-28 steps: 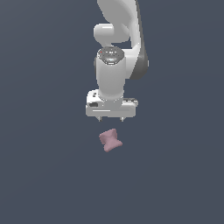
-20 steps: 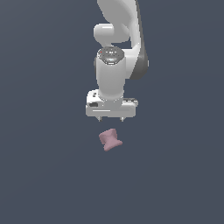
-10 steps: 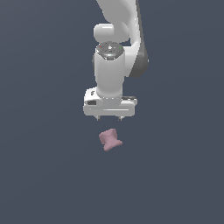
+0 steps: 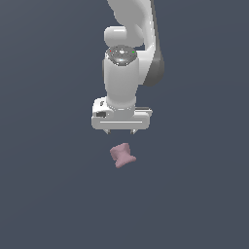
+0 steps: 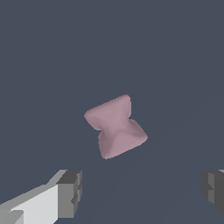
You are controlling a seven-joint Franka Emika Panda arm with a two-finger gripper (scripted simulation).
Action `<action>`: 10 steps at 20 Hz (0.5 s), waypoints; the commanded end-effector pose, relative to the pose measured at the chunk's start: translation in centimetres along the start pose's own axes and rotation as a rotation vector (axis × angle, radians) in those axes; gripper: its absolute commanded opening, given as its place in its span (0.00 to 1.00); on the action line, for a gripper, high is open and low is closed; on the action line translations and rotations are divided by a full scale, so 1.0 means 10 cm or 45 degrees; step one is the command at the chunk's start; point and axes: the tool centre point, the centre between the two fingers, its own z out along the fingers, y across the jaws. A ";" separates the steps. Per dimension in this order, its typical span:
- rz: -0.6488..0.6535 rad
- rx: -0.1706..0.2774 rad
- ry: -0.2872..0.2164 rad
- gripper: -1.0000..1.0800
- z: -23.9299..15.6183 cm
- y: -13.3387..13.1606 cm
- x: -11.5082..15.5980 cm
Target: Pick up the object and move it to a goal position.
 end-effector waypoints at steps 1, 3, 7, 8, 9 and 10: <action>-0.025 0.001 -0.003 0.96 0.05 0.00 0.01; -0.055 0.002 -0.005 0.96 0.11 -0.01 0.03; -0.136 0.006 -0.012 0.96 0.27 -0.02 0.07; -0.161 0.008 -0.014 0.96 0.32 -0.03 0.08; -0.187 0.010 -0.016 0.96 0.37 -0.03 0.09; -0.215 0.012 -0.018 0.96 0.43 -0.04 0.11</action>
